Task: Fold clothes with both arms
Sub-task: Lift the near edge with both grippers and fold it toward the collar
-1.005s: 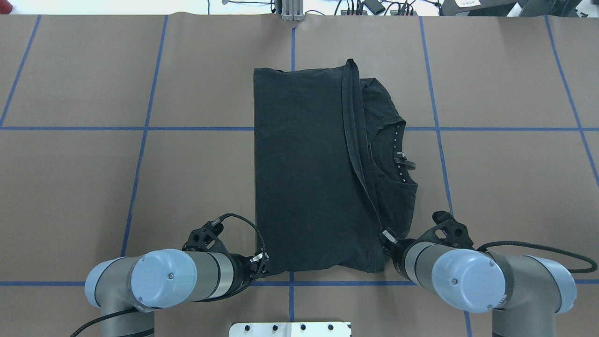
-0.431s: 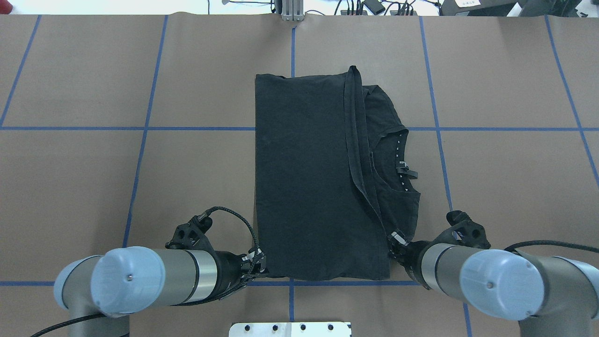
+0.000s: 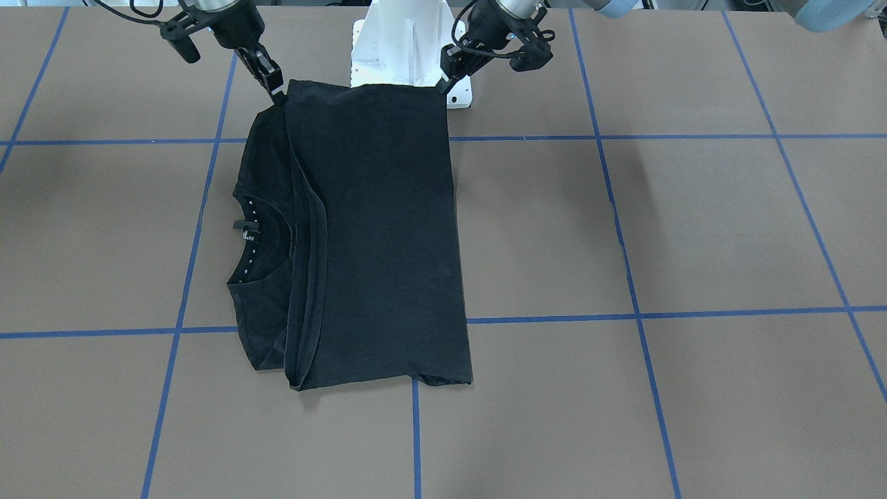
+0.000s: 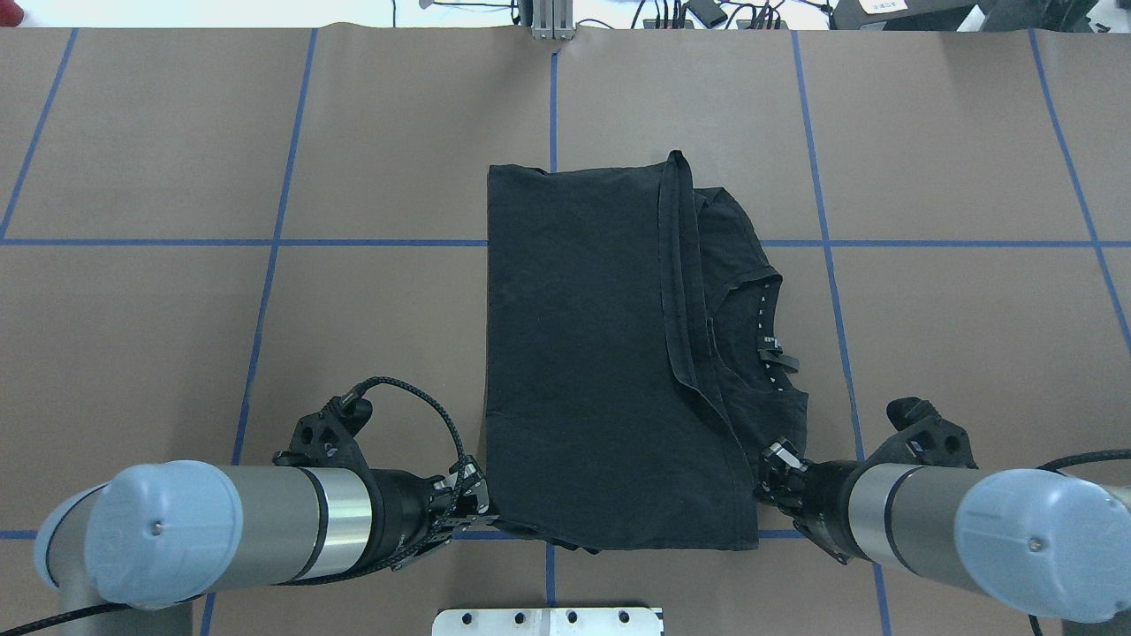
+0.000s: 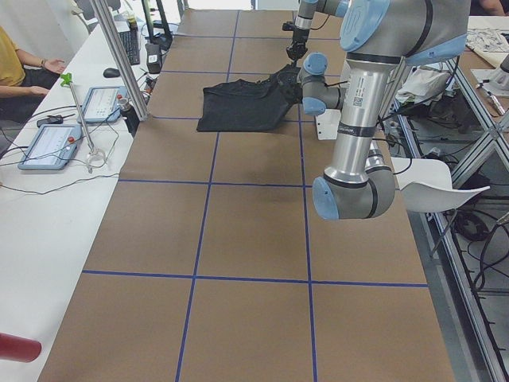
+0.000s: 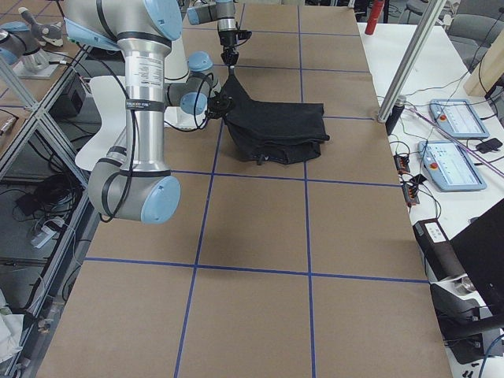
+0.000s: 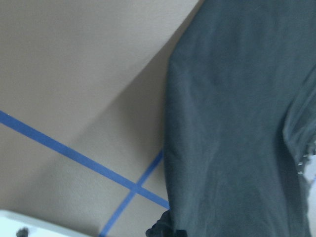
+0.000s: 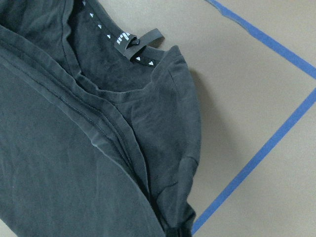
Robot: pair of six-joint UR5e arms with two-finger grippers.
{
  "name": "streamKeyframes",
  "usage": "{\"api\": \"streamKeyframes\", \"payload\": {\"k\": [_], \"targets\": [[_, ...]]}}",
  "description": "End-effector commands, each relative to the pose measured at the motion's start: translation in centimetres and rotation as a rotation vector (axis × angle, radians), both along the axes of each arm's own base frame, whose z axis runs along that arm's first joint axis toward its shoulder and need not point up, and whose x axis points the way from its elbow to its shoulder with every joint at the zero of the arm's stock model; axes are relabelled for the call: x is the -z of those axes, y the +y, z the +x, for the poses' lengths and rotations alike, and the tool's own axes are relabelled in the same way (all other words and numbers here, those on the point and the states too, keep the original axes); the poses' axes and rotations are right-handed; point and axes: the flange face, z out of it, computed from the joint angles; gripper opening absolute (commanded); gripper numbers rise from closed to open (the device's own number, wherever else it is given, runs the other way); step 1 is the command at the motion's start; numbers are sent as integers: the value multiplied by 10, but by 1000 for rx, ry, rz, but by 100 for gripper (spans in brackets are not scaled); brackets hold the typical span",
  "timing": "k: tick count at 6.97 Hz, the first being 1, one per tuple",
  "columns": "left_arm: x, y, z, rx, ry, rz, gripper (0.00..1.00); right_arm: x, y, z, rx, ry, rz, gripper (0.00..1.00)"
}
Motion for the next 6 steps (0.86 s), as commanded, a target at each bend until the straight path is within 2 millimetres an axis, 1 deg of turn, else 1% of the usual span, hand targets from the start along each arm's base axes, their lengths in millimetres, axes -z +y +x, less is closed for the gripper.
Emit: {"api": "streamKeyframes", "payload": {"k": [1,2,3,4,5,6], "targets": [[14,-89,-29,65,-20,39,0,0,-67,16,-41,-24,-67,0],[15,-135,-22,105,-54,57,0,-5,-113,2,-53,-25,-108,0],[21,-178,-16,147,-83,78,0,-10,-151,-3,-64,-5,-88,0],[28,-221,-1,161,-120,92,0,-21,-186,-6,-65,29,-69,0],[23,-263,18,177,-173,103,0,-14,-246,-14,-78,38,-58,0],[17,-309,41,188,-216,119,0,-25,-298,-27,-51,81,-40,0]]}}
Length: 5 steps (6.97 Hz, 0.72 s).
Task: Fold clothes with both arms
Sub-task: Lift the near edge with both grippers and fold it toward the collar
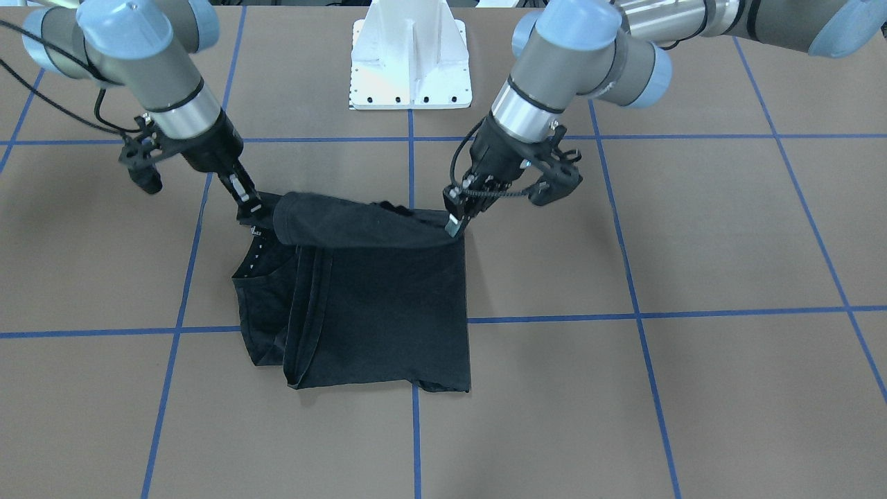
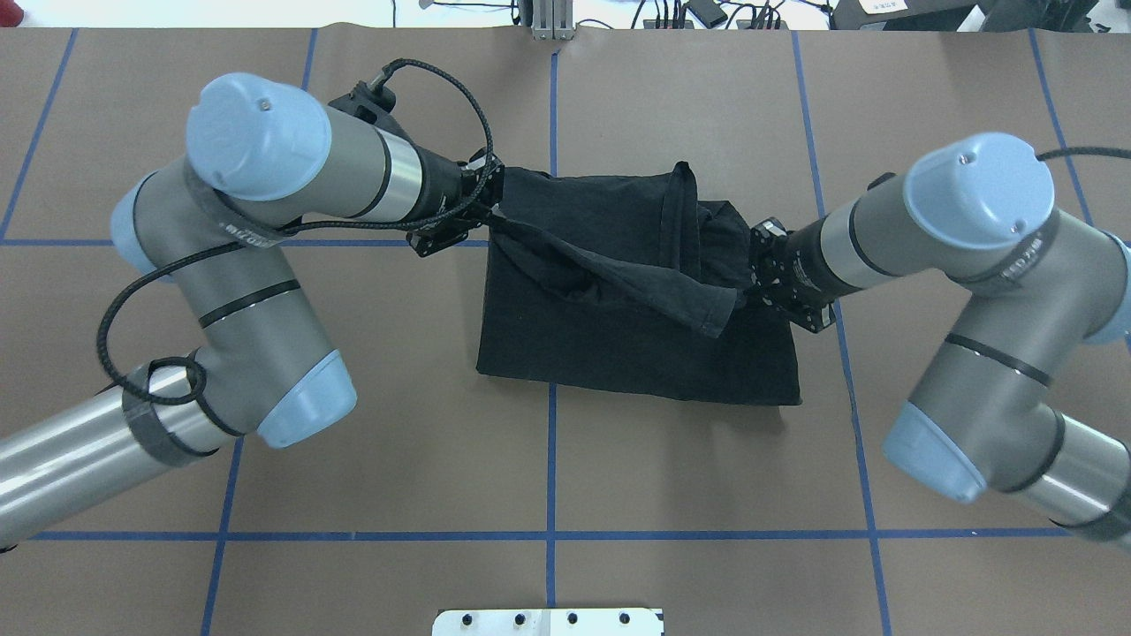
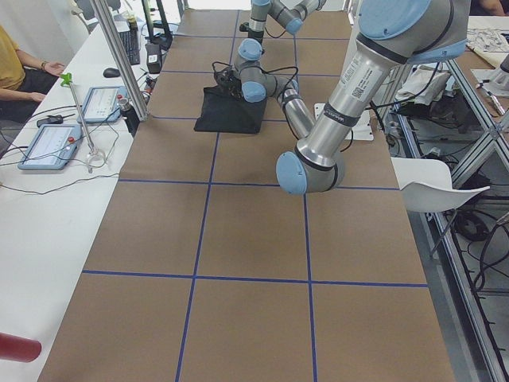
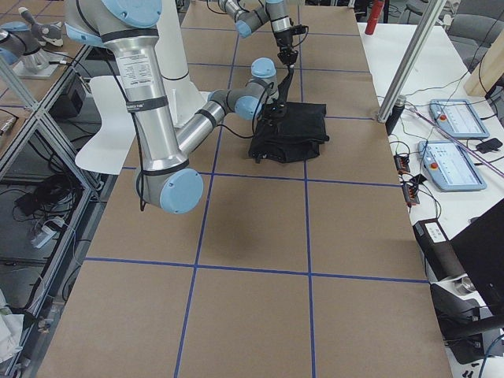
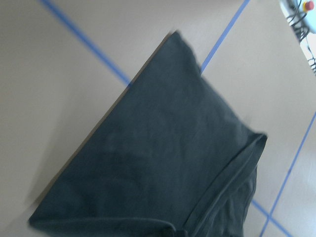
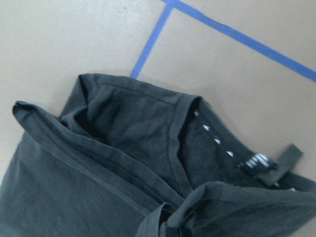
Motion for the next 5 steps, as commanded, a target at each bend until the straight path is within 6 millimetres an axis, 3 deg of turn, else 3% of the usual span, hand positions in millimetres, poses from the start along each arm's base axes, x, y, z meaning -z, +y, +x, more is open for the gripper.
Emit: {"api": "streamKeyframes", "payload": {"k": [1,2,3,5], "targets": [[-23,-107,50,46,-52,23,53,-8,-131,-49,47,112,35,75],[-54,-136,56,69,-68,61,99,7,-173,-62,78,150,79,100],[-54,-156,29,94,-85,112,100,25,-198,-35,47,140,98,100],[-48,-156,20,96,-79,117,100,31,-198,-35,48,137,101,100]]}}
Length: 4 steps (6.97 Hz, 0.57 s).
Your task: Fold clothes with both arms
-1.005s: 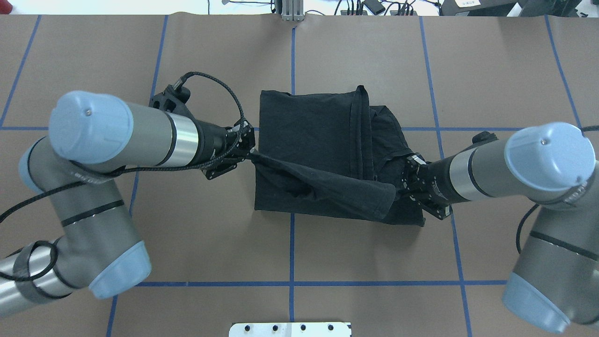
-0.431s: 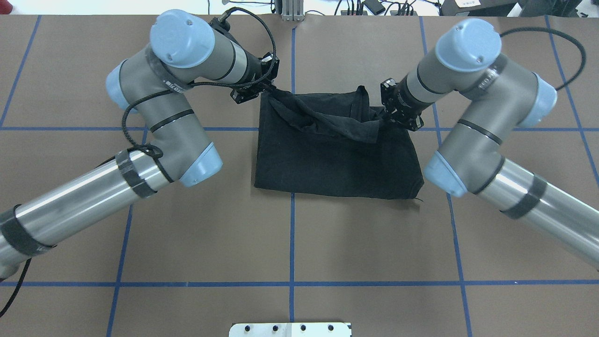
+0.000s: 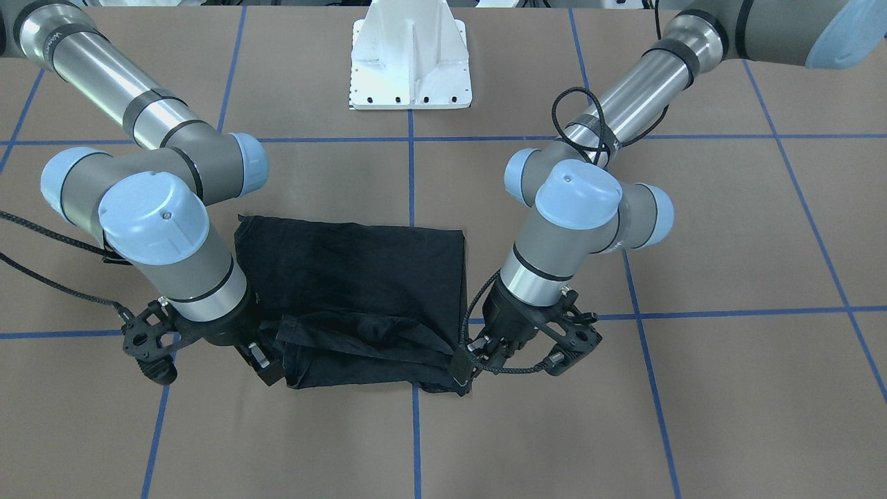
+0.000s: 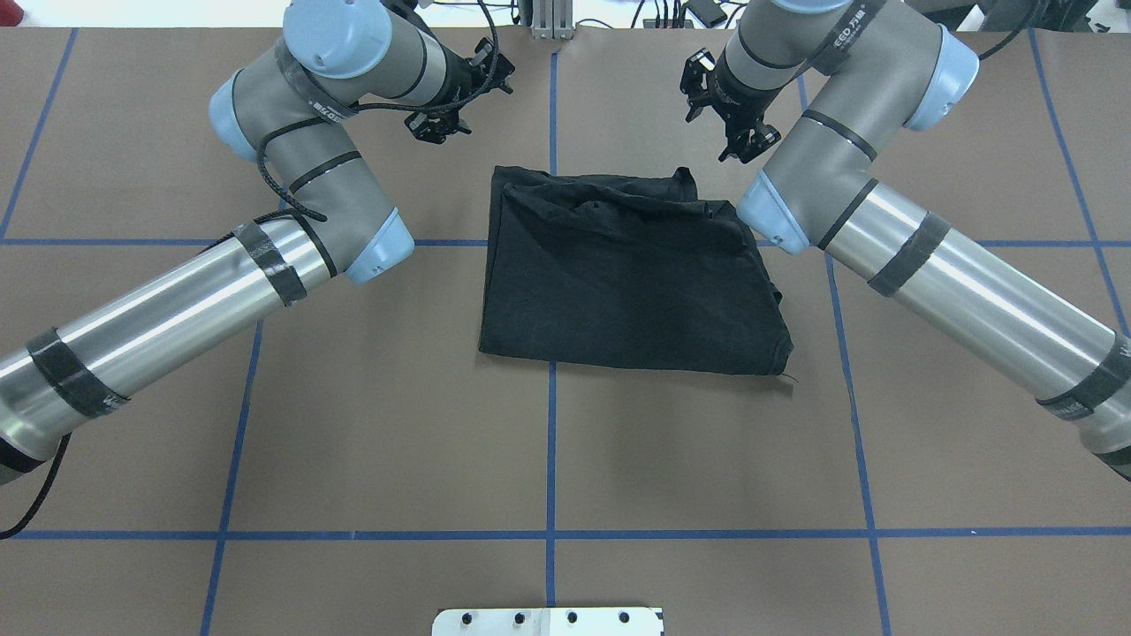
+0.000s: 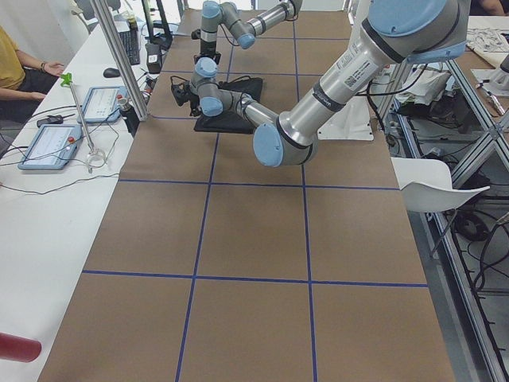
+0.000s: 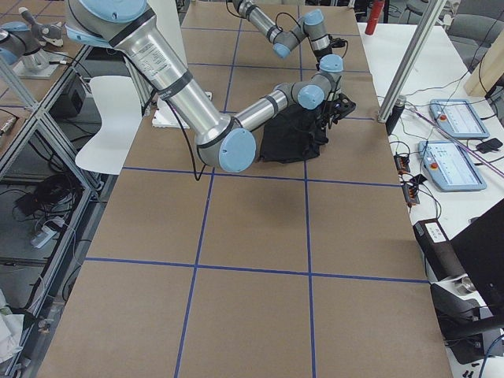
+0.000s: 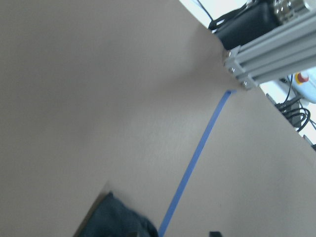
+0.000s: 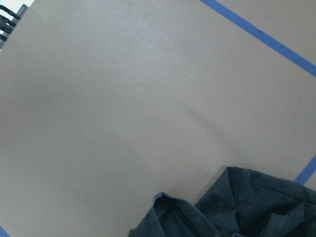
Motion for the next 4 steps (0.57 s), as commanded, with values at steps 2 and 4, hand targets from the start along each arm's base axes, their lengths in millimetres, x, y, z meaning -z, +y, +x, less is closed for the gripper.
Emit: {"api": "streamKeyframes", "payload": {"k": [2,4], "targets": [[9,0,-22,-23,20,33,100,9,-1,9,-1,-11,13,100],[-5,37,-68,-106,-102,209,100,-26,6,41,98,47,125,100]]}}
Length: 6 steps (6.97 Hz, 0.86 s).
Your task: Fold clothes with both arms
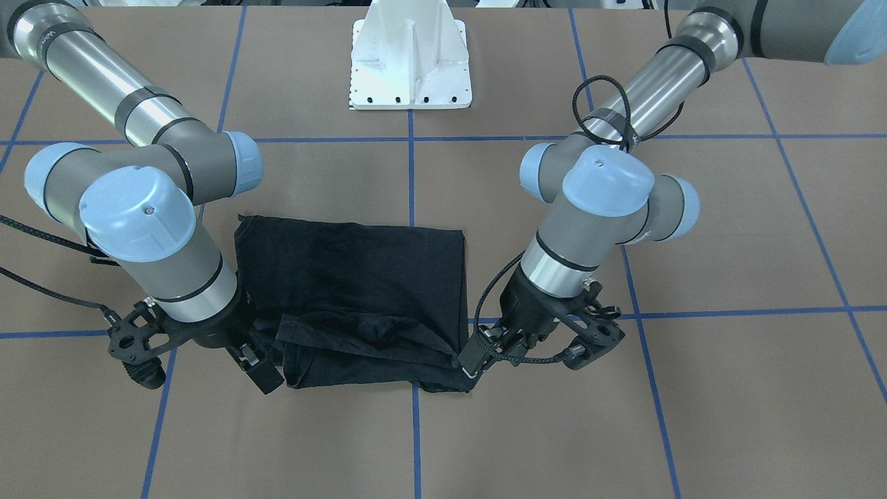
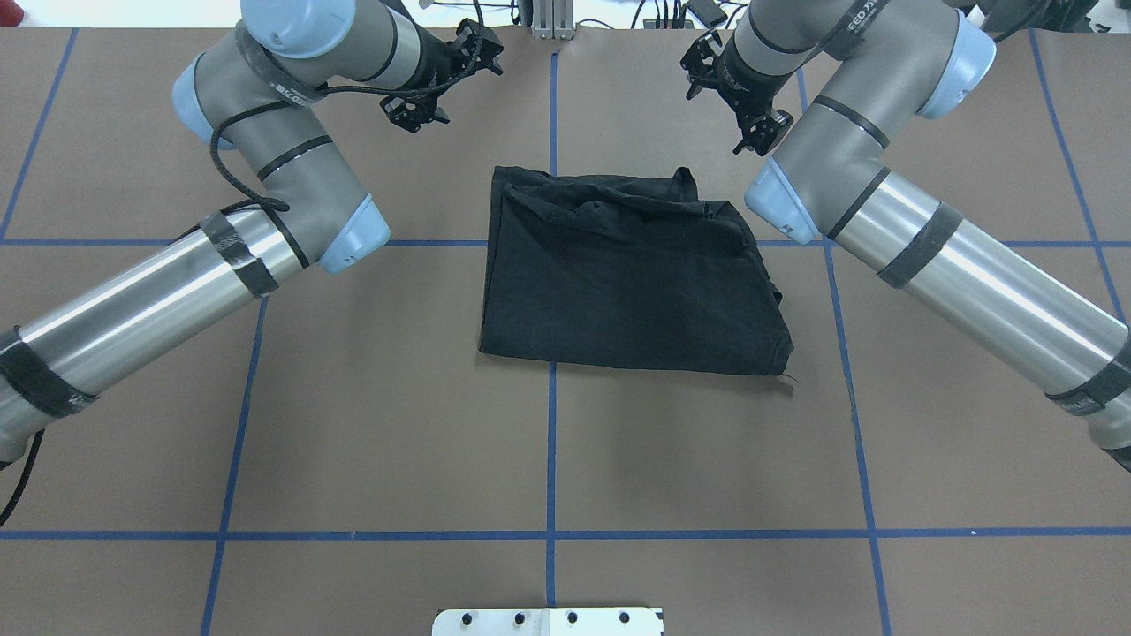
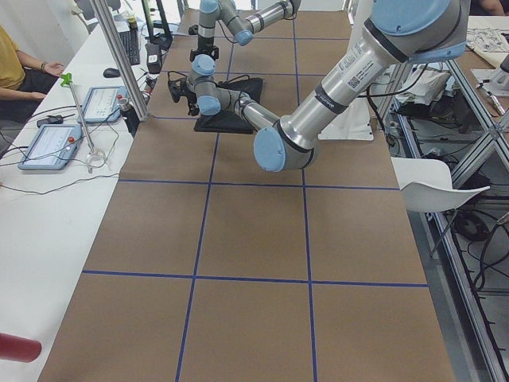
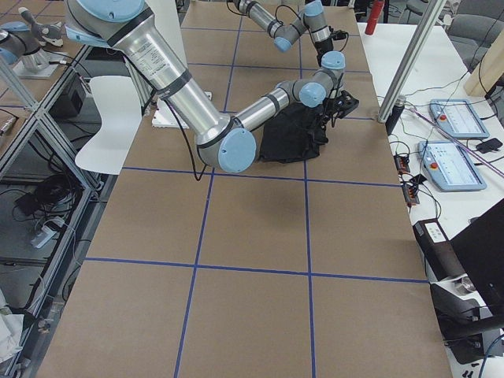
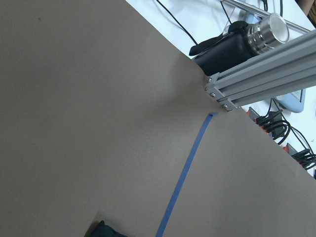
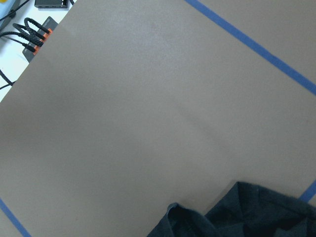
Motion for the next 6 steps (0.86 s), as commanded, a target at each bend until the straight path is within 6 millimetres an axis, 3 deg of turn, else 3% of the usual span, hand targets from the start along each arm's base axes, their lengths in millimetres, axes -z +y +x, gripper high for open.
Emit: {"api": "streamKeyframes", "payload": {"k": [1,2,4,6], "targets": [[-15,46,-54,-95,-154,206,100,-50,14,49,179,110,173,100],[-37,74,-88,-133,-215,307,100,-81,28,92,299,184,269,100],[-109,123,-203,-274,-399,501,100,-157,57,208,519,232,388,100],[-194,151,-300,-399,-542,593,100,-246,101,314,657,241,462,100]]}}
